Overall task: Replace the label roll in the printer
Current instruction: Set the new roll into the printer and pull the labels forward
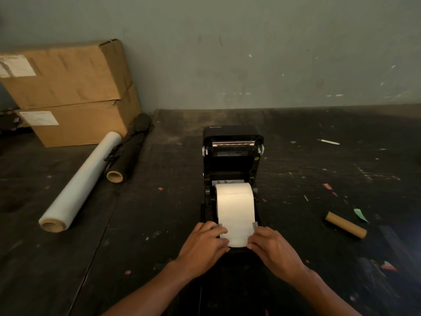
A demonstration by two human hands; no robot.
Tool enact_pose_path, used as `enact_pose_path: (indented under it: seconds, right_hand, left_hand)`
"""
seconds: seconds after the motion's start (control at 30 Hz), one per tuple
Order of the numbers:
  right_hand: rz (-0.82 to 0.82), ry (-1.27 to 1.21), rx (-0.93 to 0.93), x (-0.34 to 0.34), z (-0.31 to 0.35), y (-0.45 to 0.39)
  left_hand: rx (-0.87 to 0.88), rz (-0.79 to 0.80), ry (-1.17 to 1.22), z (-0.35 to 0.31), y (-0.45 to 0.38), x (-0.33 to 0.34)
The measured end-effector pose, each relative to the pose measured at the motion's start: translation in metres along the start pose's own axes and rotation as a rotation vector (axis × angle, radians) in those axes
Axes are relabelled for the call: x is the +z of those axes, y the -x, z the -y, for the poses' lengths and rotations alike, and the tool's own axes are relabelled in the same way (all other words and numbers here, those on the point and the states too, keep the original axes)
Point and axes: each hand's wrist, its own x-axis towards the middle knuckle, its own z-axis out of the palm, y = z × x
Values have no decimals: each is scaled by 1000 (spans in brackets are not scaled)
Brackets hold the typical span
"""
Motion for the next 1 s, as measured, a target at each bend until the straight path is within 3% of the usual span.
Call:
enact_pose_path:
  seconds: [0.33,0.5,0.7,1.0]
  right_hand:
    - [-63,-32,116,4,5,19]
    - [-59,-14,89,5,4,24]
    - [-115,-25,104,9,7,28]
    - [-93,-35,136,16,11,45]
  left_hand:
    - [10,-224,51,-10,12,15]
    - [-10,-183,85,-14,19,19]
    - [-57,-28,86,-14,27,22]
    - [-17,-37,-45,-20,38,30]
